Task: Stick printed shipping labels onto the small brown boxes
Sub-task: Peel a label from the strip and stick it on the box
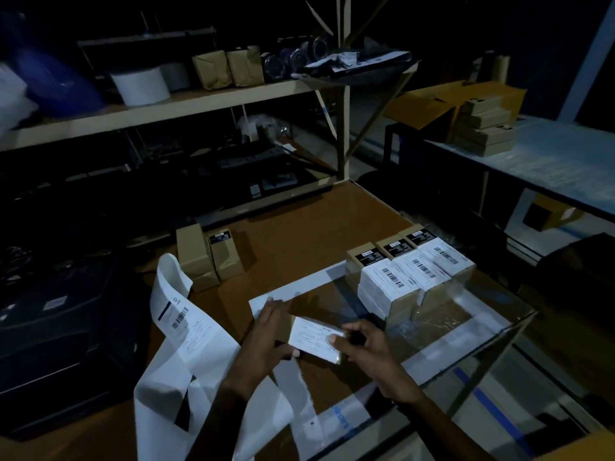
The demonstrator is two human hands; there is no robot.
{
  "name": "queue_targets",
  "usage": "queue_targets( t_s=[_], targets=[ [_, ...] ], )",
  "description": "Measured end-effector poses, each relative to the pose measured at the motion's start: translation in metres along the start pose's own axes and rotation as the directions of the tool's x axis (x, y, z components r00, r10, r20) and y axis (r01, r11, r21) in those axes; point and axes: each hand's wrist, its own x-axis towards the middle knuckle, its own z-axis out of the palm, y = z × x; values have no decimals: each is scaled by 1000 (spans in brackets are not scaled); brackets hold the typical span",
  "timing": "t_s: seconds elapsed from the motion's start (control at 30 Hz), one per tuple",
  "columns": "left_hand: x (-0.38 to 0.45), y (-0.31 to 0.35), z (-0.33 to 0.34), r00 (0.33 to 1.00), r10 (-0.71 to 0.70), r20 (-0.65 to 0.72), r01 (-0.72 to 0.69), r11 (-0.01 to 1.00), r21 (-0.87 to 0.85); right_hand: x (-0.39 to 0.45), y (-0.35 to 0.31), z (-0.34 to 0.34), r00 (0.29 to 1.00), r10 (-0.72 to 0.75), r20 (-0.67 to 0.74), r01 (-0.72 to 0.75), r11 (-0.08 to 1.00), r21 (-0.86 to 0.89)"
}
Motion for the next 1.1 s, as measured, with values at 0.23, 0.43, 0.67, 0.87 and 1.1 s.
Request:
queue_targets(
  t_s=[0.23,0.43,0.67,0.87,1.1],
  targets=[
    [-6,9,7,1000,17,21,-18,999,31,-18,-1,-12,999,1,-41,3,995,96],
    [9,5,26,984,29,-177,-21,999,46,-19,-11,-14,971,-205,-121,166,948,-272],
    [22,49,50,922,-293,-254,247,949,-198,-13,-8,-13,925,-379,24,303,700,-647],
    [33,72,58,881,-410,-235,279,852,-443,-2,-2,-30,876,-422,234,417,418,-807],
    [52,81,76,861,-430,-272,226,803,-552,10,-17,-42,816,-512,268,400,166,-901]
  ],
)
